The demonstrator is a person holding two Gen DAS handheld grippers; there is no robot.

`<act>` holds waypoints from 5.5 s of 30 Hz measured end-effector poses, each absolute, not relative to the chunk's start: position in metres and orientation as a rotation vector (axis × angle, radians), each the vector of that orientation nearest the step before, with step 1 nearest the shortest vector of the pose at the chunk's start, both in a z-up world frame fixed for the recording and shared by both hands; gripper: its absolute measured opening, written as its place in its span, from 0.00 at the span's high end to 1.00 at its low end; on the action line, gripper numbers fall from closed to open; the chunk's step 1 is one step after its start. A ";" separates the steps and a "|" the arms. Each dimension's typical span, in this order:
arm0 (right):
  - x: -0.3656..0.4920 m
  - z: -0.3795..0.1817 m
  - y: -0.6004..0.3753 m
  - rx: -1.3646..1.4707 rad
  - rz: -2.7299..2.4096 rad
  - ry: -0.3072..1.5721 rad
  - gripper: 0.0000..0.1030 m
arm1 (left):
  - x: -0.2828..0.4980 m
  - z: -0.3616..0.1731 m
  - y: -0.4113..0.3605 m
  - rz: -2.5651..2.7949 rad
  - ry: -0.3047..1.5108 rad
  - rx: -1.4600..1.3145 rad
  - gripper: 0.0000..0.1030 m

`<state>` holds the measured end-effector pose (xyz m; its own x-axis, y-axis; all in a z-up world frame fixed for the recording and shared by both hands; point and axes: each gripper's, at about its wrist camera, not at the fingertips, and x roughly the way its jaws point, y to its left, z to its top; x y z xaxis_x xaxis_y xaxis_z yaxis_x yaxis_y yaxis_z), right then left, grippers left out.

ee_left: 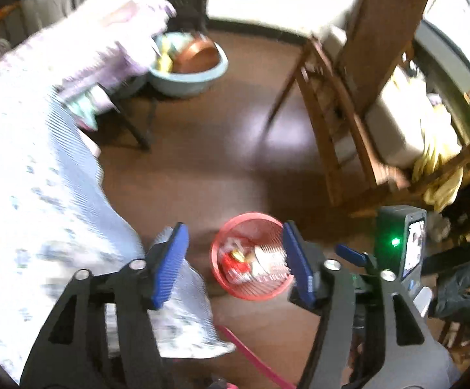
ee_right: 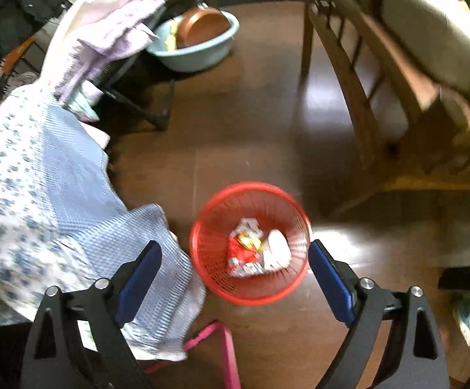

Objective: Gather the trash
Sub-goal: 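Move both open tools back up to the bed, then grasp the orange box with the left tool and lift it, then move the open right tool to the white medicine box on the bed, then close the right tool on the white medicine box and lift it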

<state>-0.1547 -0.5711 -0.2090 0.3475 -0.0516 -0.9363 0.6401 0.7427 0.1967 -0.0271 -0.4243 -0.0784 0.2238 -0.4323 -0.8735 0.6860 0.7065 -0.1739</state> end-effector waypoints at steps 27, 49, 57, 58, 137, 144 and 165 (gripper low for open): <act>0.006 -0.041 -0.362 0.376 -0.058 0.935 0.06 | 0.043 0.011 -0.142 -0.312 0.944 -0.002 0.13; 0.053 -0.077 -0.264 0.267 0.123 1.045 0.06 | 0.091 -0.054 -0.033 -0.134 1.054 -0.253 0.08; 0.051 -0.075 -0.261 0.258 0.144 1.031 0.06 | 0.101 -0.054 -0.040 -0.112 1.006 -0.281 0.10; 0.051 -0.075 -0.260 0.256 0.147 1.033 0.06 | 0.103 -0.055 -0.041 -0.112 1.010 -0.285 0.12; 0.087 -0.063 -0.159 -0.100 0.536 1.173 0.32 | 0.099 -0.045 0.075 -0.053 1.012 -0.377 0.90; 0.095 -0.045 -0.157 -0.244 0.396 1.045 0.26 | 0.098 -0.046 0.078 -0.043 1.015 -0.376 0.90; 0.125 -0.062 -0.163 -0.116 0.249 1.084 0.58 | 0.098 -0.042 0.069 -0.074 1.000 -0.339 0.90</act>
<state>0.1255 -0.1630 -0.0625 0.4436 0.1438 -0.8846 -0.2569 0.9660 0.0282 0.0979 0.0694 -0.0421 0.5428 -0.2148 -0.8120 -0.0933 0.9453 -0.3125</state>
